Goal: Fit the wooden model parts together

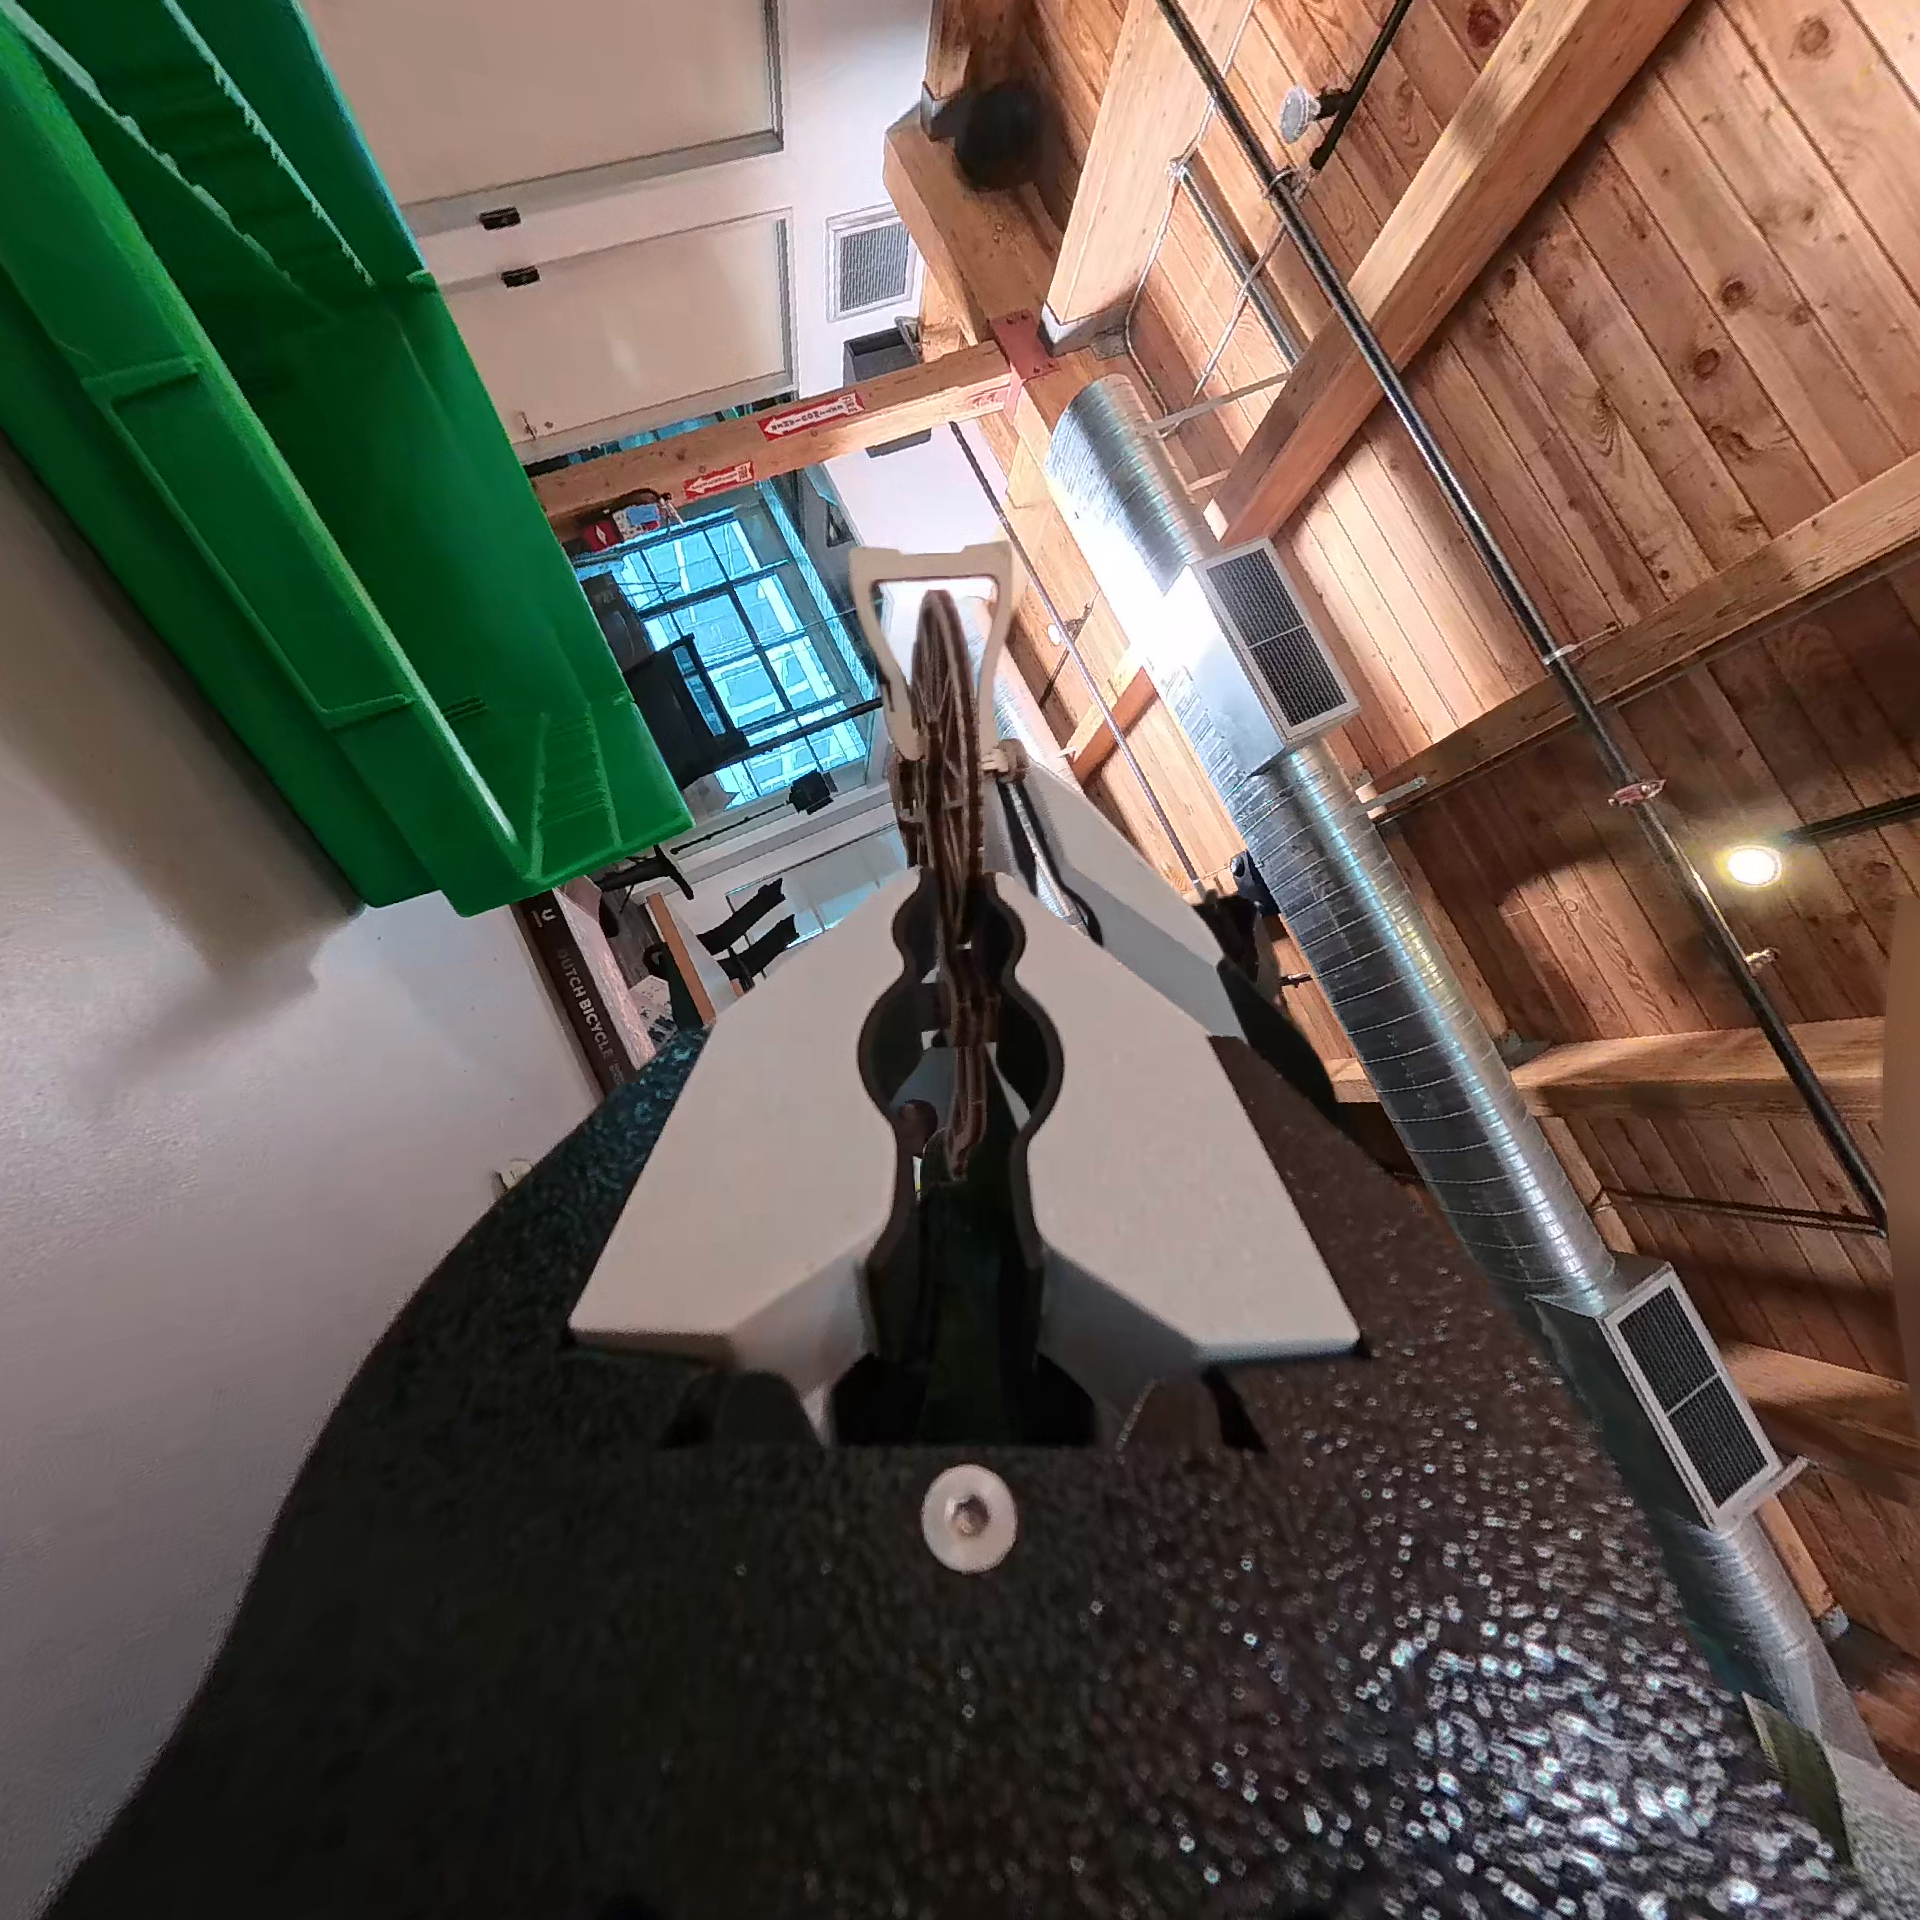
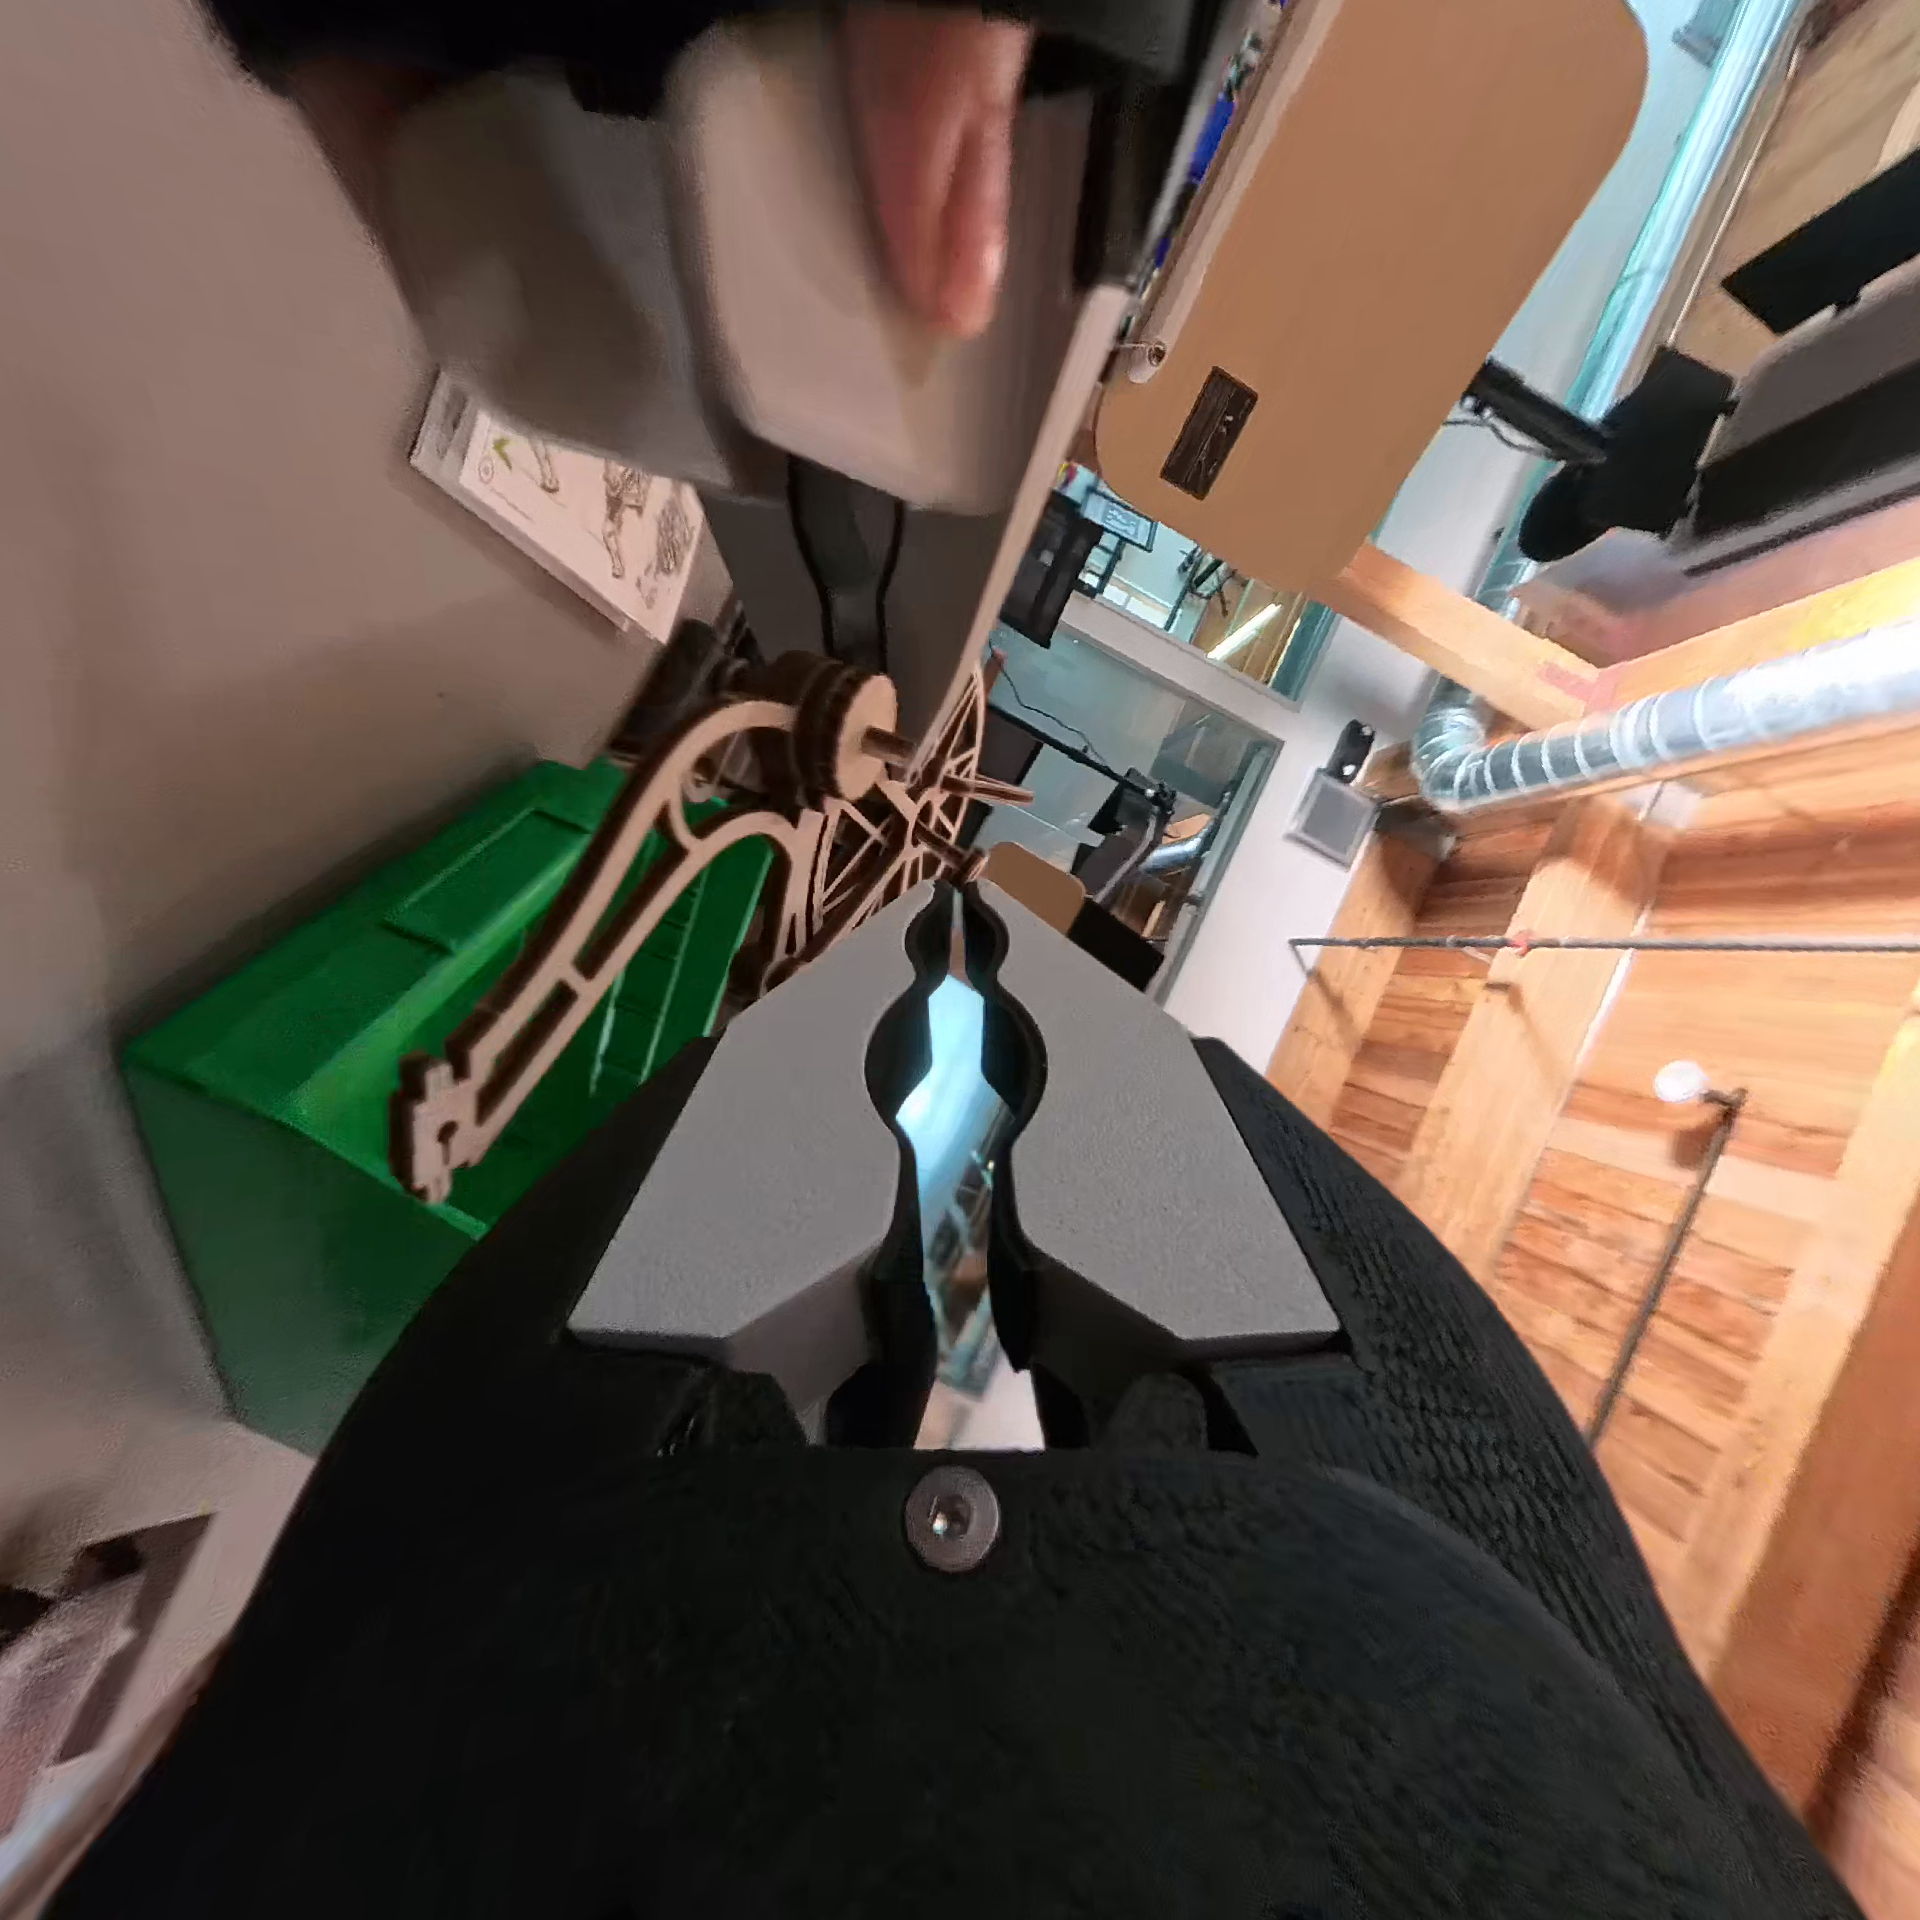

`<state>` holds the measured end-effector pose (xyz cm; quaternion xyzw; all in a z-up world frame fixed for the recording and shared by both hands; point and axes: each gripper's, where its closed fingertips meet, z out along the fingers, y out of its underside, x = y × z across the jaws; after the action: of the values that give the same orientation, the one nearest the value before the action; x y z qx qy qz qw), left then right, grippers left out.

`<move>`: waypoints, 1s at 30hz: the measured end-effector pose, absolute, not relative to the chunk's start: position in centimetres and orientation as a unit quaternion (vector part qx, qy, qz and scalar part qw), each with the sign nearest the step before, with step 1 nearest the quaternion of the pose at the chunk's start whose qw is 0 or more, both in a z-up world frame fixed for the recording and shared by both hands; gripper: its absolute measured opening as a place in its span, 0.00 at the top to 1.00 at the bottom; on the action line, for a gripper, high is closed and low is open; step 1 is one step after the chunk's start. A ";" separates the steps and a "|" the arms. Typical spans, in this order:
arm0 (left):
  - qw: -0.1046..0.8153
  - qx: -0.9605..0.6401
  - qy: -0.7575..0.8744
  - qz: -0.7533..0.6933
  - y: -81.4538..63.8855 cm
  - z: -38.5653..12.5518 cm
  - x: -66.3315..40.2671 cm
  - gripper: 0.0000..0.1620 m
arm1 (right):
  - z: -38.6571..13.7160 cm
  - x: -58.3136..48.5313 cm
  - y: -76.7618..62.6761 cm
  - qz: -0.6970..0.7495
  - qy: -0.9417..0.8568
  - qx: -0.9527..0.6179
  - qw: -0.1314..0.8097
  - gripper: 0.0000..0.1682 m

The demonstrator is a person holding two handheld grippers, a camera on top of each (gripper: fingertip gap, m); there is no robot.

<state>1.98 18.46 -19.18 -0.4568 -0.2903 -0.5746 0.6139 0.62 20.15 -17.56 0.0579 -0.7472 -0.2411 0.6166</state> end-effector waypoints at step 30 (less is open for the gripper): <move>0.735 -0.504 -0.266 -0.367 19.7 -19.8 -4.2 0.97 | -20.2 2.3 25.1 0.108 -0.712 -0.399 0.567 1.00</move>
<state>-4.24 19.67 -19.83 -0.5036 -0.2660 -0.3671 0.7355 2.35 25.09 -20.21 -0.3988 -0.7124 0.1084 0.5671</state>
